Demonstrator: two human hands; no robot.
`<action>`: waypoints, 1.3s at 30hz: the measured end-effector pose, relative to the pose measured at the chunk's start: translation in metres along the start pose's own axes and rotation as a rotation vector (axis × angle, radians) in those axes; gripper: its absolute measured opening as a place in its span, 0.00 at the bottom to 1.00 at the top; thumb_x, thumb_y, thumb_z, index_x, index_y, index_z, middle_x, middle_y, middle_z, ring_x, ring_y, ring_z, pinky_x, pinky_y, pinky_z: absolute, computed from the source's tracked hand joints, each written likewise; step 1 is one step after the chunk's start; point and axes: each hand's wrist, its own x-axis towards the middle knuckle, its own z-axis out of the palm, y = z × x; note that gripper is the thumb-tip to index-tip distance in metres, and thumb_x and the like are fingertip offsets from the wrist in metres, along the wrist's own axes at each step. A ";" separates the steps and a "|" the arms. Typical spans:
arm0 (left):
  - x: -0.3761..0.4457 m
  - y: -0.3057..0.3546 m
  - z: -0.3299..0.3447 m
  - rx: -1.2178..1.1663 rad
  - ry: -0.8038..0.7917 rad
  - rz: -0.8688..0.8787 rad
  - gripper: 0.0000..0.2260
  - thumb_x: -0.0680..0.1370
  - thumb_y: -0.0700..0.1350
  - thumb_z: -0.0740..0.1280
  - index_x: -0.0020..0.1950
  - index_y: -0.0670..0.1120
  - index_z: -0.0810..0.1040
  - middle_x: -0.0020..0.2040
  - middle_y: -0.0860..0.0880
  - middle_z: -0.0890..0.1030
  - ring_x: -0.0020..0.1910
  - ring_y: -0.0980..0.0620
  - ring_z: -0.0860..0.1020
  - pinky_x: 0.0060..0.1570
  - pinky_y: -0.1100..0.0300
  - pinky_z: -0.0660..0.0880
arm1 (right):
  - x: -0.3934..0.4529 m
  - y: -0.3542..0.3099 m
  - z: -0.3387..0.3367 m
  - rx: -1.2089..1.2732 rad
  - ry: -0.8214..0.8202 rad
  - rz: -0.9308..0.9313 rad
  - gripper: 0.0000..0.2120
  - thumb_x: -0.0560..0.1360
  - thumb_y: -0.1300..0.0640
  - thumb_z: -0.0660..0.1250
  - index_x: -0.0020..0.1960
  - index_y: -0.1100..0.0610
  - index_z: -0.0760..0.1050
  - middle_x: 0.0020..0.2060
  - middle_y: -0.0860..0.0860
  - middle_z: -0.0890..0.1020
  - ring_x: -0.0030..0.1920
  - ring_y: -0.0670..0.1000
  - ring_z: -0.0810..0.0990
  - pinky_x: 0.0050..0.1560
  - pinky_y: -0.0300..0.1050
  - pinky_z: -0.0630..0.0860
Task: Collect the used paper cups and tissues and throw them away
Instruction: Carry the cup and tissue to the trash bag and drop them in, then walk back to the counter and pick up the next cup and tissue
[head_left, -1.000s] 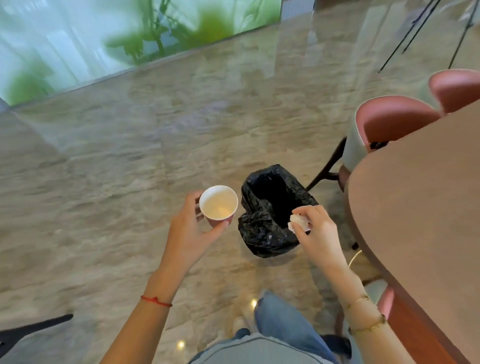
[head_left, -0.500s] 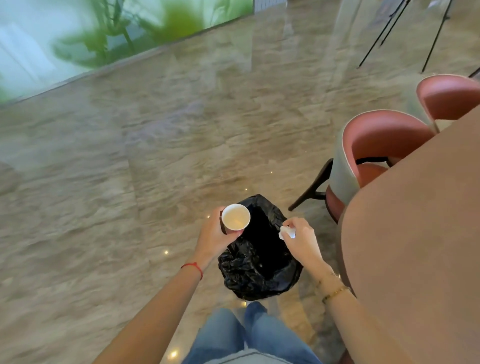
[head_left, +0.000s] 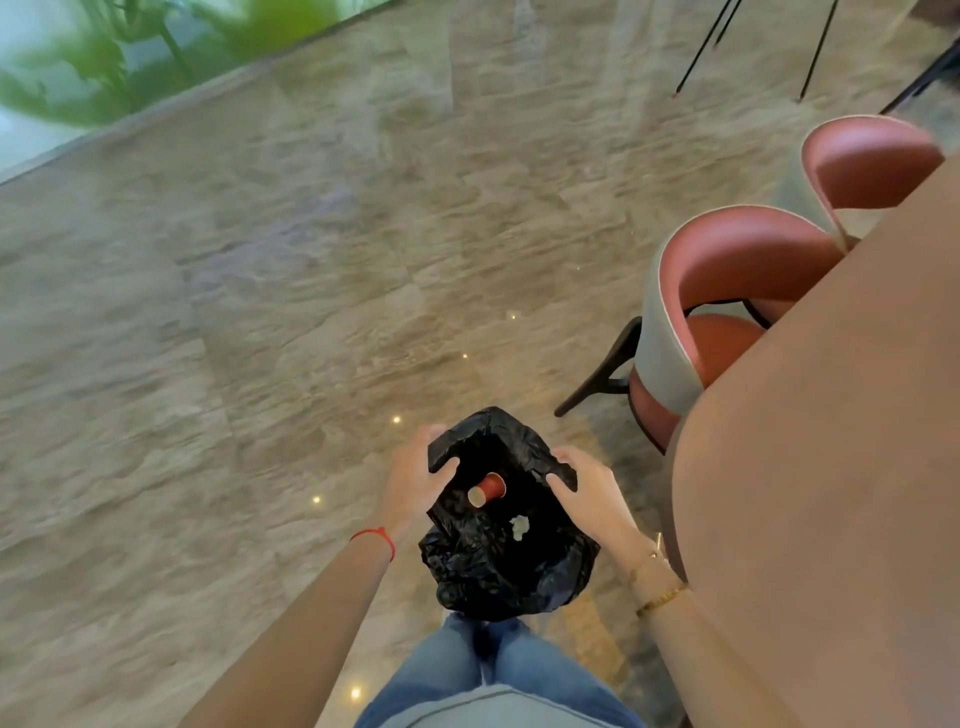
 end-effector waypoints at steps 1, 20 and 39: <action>0.001 0.003 -0.009 0.046 0.016 0.044 0.22 0.79 0.49 0.67 0.72 0.47 0.69 0.68 0.50 0.74 0.63 0.52 0.75 0.60 0.63 0.68 | -0.003 -0.006 -0.008 -0.022 0.045 -0.048 0.19 0.78 0.53 0.65 0.68 0.54 0.71 0.63 0.48 0.77 0.65 0.47 0.72 0.62 0.38 0.67; -0.068 0.041 -0.078 0.267 0.127 0.394 0.19 0.78 0.57 0.61 0.67 0.54 0.73 0.64 0.49 0.77 0.19 0.54 0.68 0.20 0.69 0.64 | -0.114 -0.029 -0.063 -0.136 0.476 -0.123 0.18 0.78 0.48 0.63 0.67 0.45 0.67 0.58 0.42 0.74 0.61 0.45 0.68 0.62 0.36 0.63; -0.167 0.045 -0.078 0.234 -0.309 1.037 0.15 0.77 0.48 0.68 0.64 0.52 0.76 0.61 0.58 0.78 0.57 0.57 0.76 0.53 0.65 0.72 | -0.418 -0.082 0.105 -0.016 1.029 0.536 0.21 0.76 0.52 0.68 0.67 0.52 0.71 0.63 0.49 0.76 0.66 0.49 0.68 0.62 0.42 0.66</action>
